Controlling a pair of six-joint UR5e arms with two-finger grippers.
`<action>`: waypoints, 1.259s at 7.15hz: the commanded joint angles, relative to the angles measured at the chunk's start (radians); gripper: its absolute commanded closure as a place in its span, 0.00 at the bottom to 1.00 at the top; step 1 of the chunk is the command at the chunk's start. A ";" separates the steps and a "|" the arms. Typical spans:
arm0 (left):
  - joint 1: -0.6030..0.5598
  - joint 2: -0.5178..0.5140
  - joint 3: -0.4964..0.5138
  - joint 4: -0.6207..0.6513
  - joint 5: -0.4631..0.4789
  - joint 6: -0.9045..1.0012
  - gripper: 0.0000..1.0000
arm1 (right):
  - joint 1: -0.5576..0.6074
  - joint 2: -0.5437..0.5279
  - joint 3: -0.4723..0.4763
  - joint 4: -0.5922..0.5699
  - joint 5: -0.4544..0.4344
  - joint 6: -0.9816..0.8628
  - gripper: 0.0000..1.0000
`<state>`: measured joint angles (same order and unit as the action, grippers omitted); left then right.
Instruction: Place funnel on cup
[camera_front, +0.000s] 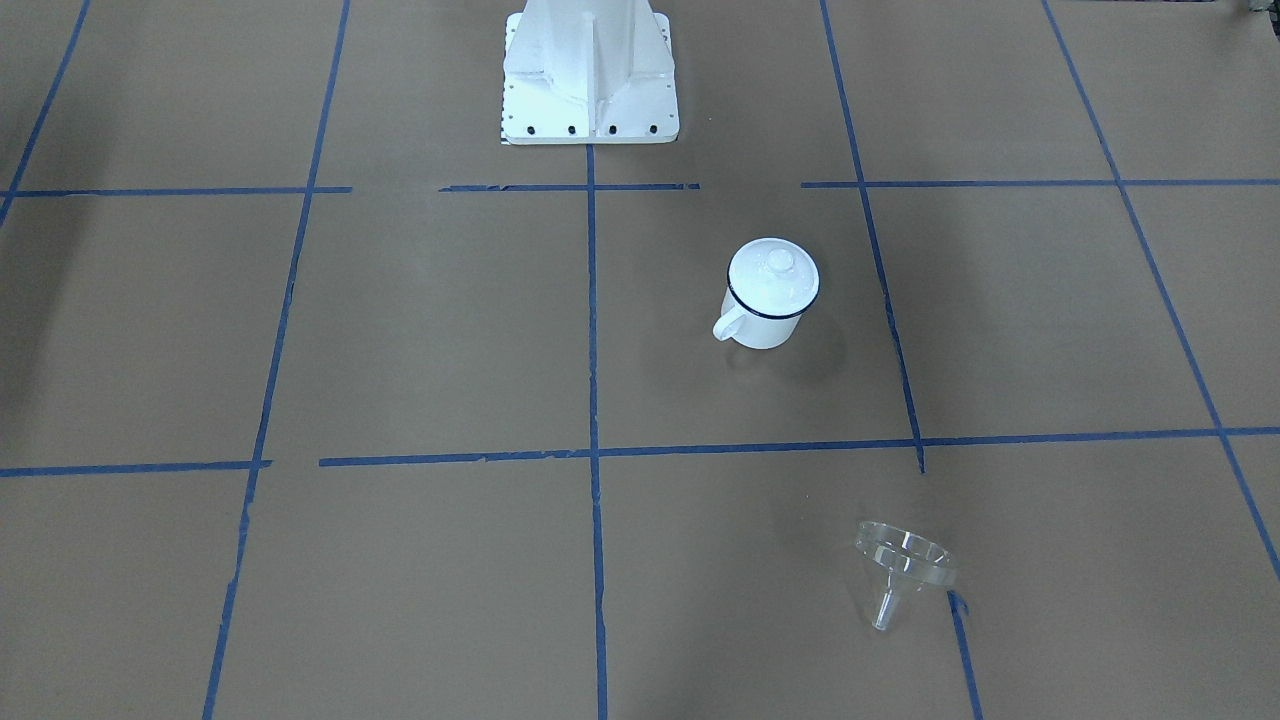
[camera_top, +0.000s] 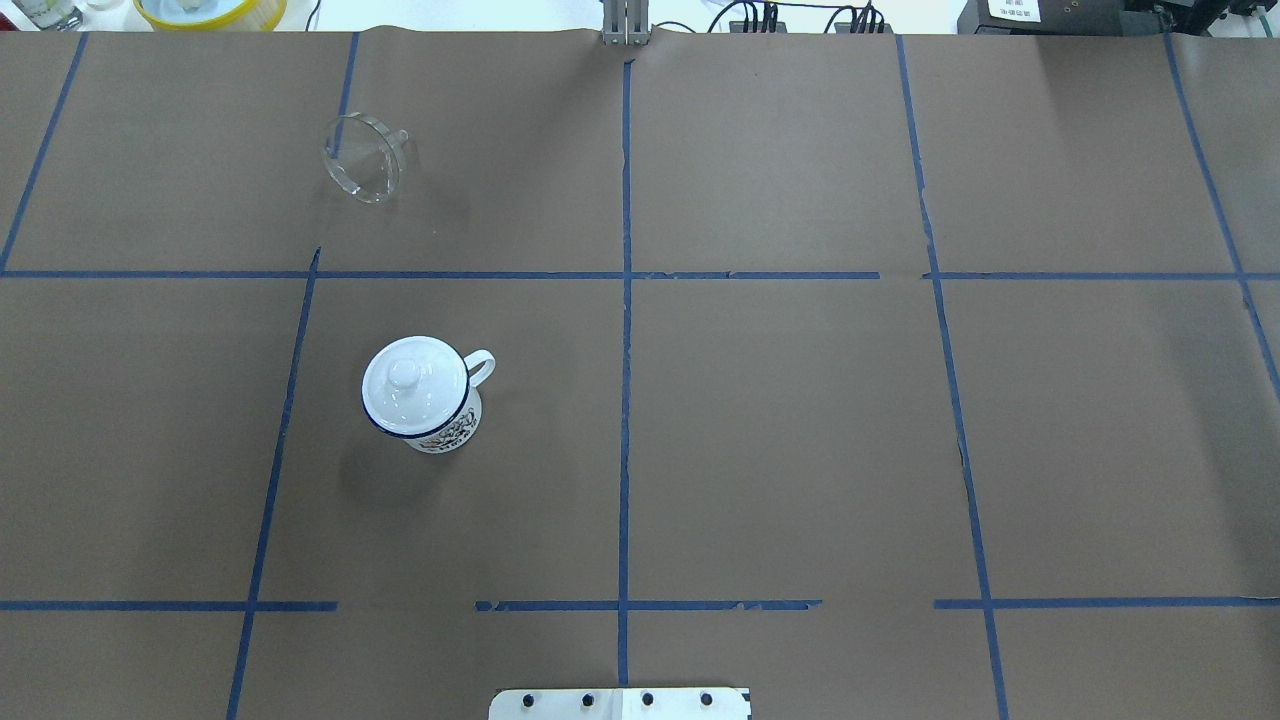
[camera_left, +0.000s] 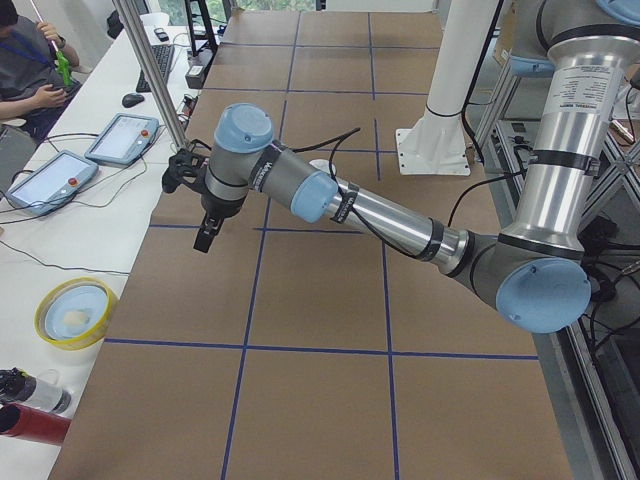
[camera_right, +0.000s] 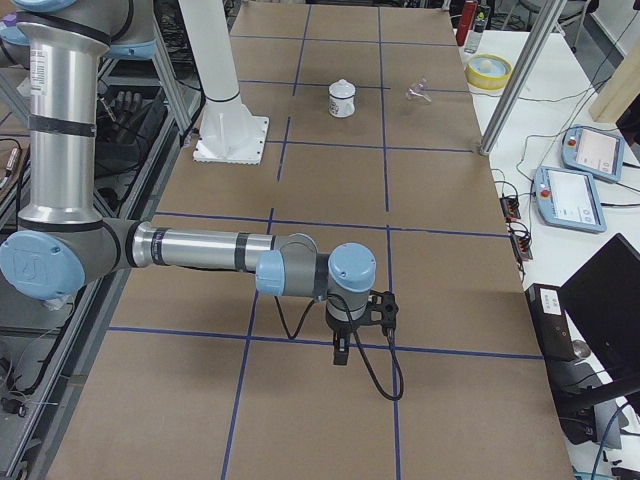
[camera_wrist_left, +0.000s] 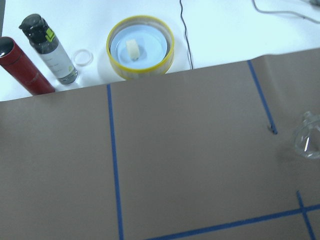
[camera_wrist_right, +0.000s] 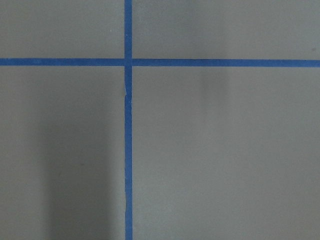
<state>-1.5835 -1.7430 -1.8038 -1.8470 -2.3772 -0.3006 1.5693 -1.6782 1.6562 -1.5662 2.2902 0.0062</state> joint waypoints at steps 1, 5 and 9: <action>0.237 -0.001 -0.049 -0.135 -0.039 -0.350 0.00 | 0.000 0.000 0.000 0.000 0.000 0.000 0.00; 0.621 -0.117 -0.173 0.078 0.237 -0.813 0.00 | 0.000 0.000 0.000 0.000 0.000 0.000 0.00; 0.891 -0.294 -0.163 0.341 0.450 -0.989 0.00 | 0.000 0.000 0.000 0.000 0.000 0.000 0.00</action>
<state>-0.7774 -2.0249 -1.9714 -1.5257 -1.9949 -1.2307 1.5693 -1.6781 1.6565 -1.5662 2.2902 0.0061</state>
